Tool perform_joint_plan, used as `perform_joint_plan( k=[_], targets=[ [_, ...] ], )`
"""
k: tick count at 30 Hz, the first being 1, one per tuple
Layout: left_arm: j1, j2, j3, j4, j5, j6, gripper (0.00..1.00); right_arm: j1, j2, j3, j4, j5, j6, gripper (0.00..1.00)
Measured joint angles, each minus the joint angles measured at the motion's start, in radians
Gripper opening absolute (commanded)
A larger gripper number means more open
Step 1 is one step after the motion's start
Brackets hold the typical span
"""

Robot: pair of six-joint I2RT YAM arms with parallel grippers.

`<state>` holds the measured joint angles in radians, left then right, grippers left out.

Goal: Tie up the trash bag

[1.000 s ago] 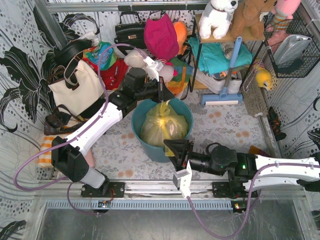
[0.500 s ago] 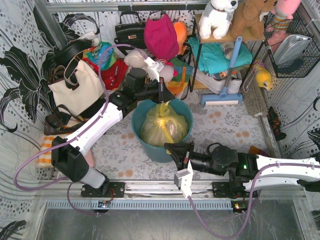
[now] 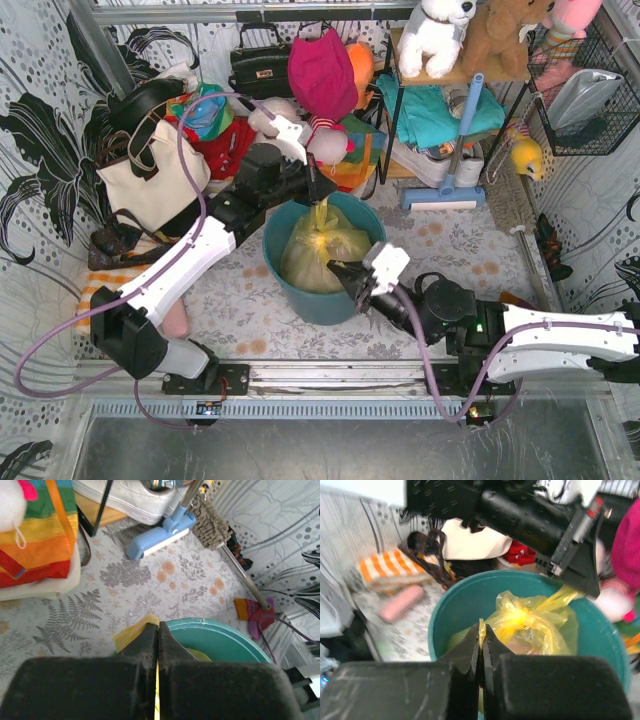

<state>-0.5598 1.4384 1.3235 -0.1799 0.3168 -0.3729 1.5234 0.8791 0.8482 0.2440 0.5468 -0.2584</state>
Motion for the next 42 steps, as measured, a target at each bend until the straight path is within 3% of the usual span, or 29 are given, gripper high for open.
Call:
perform_joint_plan(
  k=[5, 10, 17, 28, 37, 42],
  targets=[
    [0.000, -0.058, -0.048, 0.057, -0.087, 0.015, 0.00, -0.094, 0.008, 0.062, -0.066, 0.027, 0.359, 0.00],
    [0.000, -0.064, -0.024, 0.073, -0.156, 0.040, 0.00, -0.142, 0.011, 0.160, -0.150, -0.073, 0.535, 0.00],
    [-0.001, -0.076, 0.039, 0.094, -0.187, 0.076, 0.00, -0.144, 0.064, 0.311, -0.212, -0.228, 0.616, 0.00],
    [-0.002, 0.011, -0.056, 0.108, -0.190, 0.081, 0.00, -0.146, 0.074, 0.095, -0.265, -0.300, 0.782, 0.00],
    [-0.001, 0.037, 0.138, 0.079, -0.211, 0.116, 0.00, -0.148, 0.116, 0.325, -0.272, -0.368, 0.769, 0.00],
    [-0.001, 0.025, 0.096, 0.126, -0.216, 0.120, 0.00, -0.145, 0.093, 0.278, -0.243, -0.386, 0.781, 0.00]
  ],
)
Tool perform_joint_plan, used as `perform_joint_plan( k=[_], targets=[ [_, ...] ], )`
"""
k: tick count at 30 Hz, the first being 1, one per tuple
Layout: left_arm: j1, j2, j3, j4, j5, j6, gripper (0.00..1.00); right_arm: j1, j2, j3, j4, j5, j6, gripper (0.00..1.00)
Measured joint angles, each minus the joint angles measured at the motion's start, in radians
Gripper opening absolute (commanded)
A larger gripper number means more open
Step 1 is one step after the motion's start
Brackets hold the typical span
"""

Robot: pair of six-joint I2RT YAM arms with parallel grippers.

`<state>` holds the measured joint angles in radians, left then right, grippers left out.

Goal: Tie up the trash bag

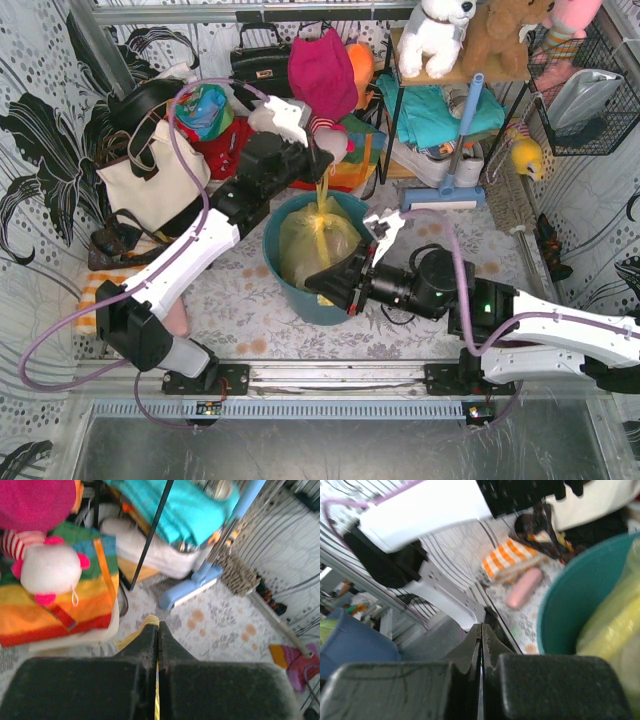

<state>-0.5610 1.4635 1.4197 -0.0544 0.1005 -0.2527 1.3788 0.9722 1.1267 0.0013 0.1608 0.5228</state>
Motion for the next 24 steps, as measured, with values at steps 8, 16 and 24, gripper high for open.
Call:
perform_joint_plan(
  k=[8, 16, 24],
  targets=[
    [0.000, 0.037, -0.137, 0.009, 0.024, -0.004, 0.16, 0.000, -0.024, -0.166, -0.008, 0.040, 0.045, 0.00],
    [0.003, -0.004, -0.137, 0.005, 0.068, 0.000, 0.08, 0.000, -0.042, -0.099, -0.015, 0.103, -0.019, 0.12],
    [0.003, -0.095, -0.111, 0.003, 0.085, -0.008, 0.00, 0.000, -0.034, 0.056, -0.157, 0.325, -0.024, 0.66]
  ],
)
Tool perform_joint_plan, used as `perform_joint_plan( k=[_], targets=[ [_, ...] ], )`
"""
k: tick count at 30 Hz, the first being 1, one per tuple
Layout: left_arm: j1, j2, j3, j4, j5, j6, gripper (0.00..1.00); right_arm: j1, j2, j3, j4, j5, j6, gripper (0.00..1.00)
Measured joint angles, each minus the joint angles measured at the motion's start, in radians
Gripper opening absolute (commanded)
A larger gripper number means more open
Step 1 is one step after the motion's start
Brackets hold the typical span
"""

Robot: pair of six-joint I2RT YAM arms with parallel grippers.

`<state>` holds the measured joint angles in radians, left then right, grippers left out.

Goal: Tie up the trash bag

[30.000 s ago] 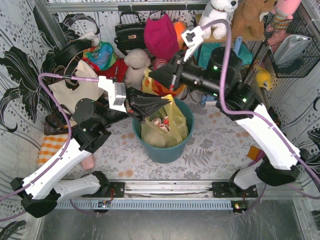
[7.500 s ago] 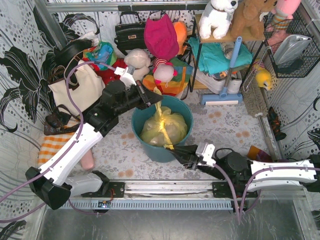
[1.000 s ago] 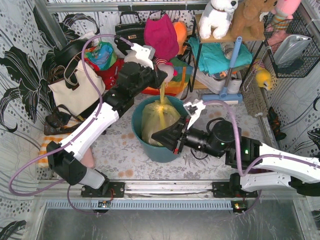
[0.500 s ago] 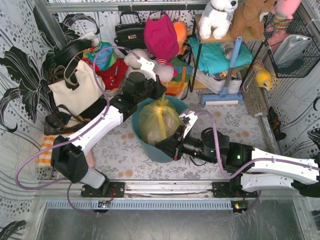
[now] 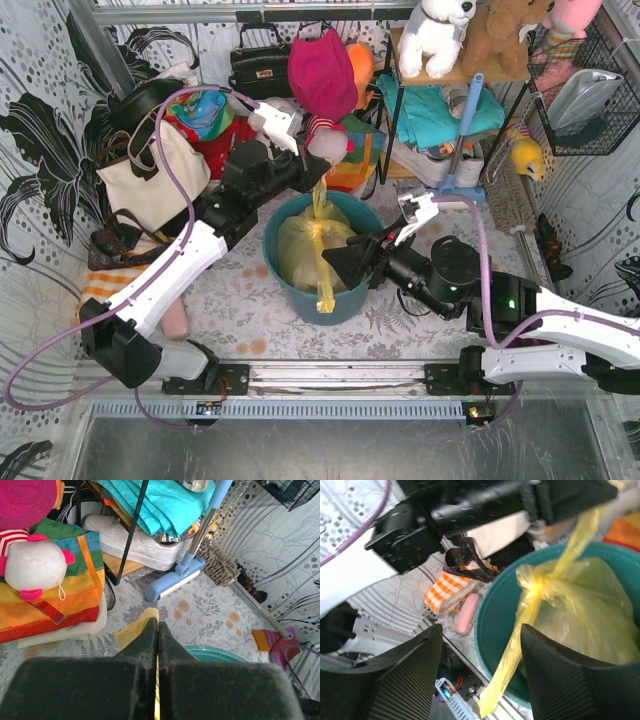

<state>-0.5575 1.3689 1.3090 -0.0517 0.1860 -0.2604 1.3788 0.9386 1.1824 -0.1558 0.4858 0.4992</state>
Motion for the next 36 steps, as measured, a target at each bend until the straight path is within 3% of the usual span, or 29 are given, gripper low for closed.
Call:
perform_joint_plan(
  k=[8, 19, 20, 21, 22, 28, 36],
  targets=[
    [0.000, -0.016, 0.001, -0.011, 0.028, -0.016, 0.00, -0.005, 0.084, 0.023, -0.185, 0.079, 0.245, 0.52],
    [0.000, -0.016, 0.001, -0.013, 0.035, -0.019, 0.00, -0.118, 0.179, -0.061, -0.166, -0.050, 0.357, 0.23],
    [0.000, -0.016, 0.001, -0.013, 0.035, -0.019, 0.00, -0.122, 0.183, -0.063, -0.162, -0.063, 0.357, 0.19],
    [0.000, -0.016, 0.001, -0.013, 0.036, -0.019, 0.00, -0.125, 0.186, -0.065, -0.153, -0.077, 0.358, 0.06],
    [0.000, -0.016, 0.001, -0.013, 0.035, -0.019, 0.00, -0.127, 0.186, -0.066, -0.148, -0.092, 0.357, 0.00],
    [0.000, -0.009, 0.002, -0.013, 0.018, -0.018, 0.00, -0.132, 0.186, -0.055, -0.116, -0.175, 0.337, 0.00],
    [-0.002, 0.074, 0.118, -0.089, -0.134, 0.003, 0.00, -0.140, 0.183, 0.129, -0.106, -0.230, 0.251, 0.00]
  ],
)
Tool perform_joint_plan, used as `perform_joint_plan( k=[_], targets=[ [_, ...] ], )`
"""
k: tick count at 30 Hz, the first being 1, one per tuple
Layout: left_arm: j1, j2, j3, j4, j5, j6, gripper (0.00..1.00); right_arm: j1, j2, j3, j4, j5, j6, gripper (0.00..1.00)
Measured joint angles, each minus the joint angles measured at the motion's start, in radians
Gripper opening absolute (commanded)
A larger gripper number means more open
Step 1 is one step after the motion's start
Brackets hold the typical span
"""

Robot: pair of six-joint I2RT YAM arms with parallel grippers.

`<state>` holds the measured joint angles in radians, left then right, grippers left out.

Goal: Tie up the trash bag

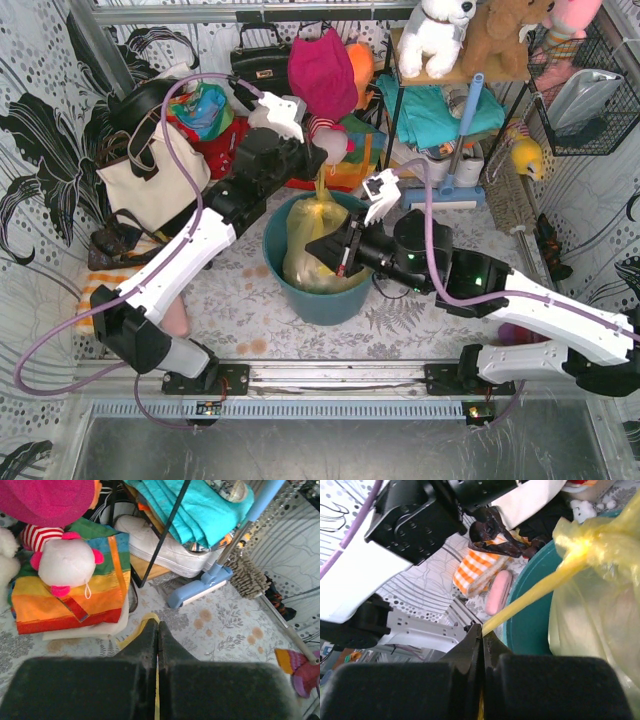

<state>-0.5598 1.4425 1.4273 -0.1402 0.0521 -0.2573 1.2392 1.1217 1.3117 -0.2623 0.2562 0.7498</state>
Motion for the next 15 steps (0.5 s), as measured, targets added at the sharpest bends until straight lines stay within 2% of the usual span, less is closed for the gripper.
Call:
perform_joint_plan(
  k=[4, 11, 15],
  targets=[
    [0.000, 0.024, 0.014, -0.010, -0.044, 0.002, 0.00, 0.000, -0.037, -0.019, 0.022, -0.020, -0.010, 0.00],
    [0.000, 0.084, -0.004, -0.015, -0.060, 0.001, 0.00, 0.000, -0.104, -0.236, 0.040, -0.040, 0.050, 0.00],
    [0.000, 0.090, -0.017, -0.018, -0.052, 0.000, 0.00, 0.000, -0.104, -0.280, 0.038, -0.052, 0.073, 0.00]
  ],
)
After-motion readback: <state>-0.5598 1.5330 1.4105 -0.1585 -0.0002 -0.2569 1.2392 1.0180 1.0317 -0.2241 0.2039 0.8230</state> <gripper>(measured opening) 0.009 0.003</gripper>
